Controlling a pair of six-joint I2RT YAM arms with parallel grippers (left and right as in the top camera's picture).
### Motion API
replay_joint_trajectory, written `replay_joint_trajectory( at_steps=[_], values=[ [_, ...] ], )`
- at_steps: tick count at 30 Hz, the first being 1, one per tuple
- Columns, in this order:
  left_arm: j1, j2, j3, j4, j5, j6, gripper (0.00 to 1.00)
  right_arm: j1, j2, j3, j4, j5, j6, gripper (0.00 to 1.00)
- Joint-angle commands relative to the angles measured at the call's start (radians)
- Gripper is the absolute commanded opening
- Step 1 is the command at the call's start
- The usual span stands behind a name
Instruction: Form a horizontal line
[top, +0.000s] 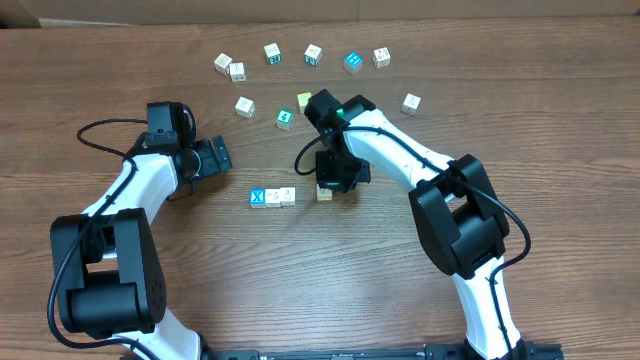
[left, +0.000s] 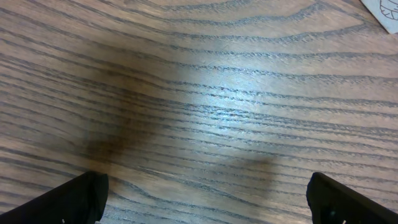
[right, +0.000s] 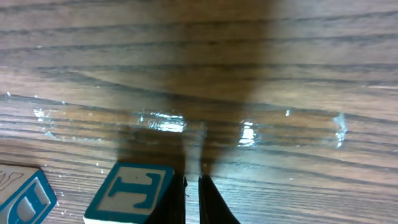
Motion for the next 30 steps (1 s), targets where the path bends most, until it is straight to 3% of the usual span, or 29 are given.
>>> replay_joint_trajectory(
  at_steps=[1, 30],
  values=[
    [-0.001, 0.013, -0.004, 0.0, 0.008, -0.01, 1.0, 0.012, 0.004, -0.007, 0.005, -0.002, 0.003, 0.07],
    [-0.001, 0.013, -0.004, 0.0, 0.008, -0.01, 1.0, 0.057, 0.004, -0.007, 0.025, -0.004, 0.039, 0.11]
  ],
)
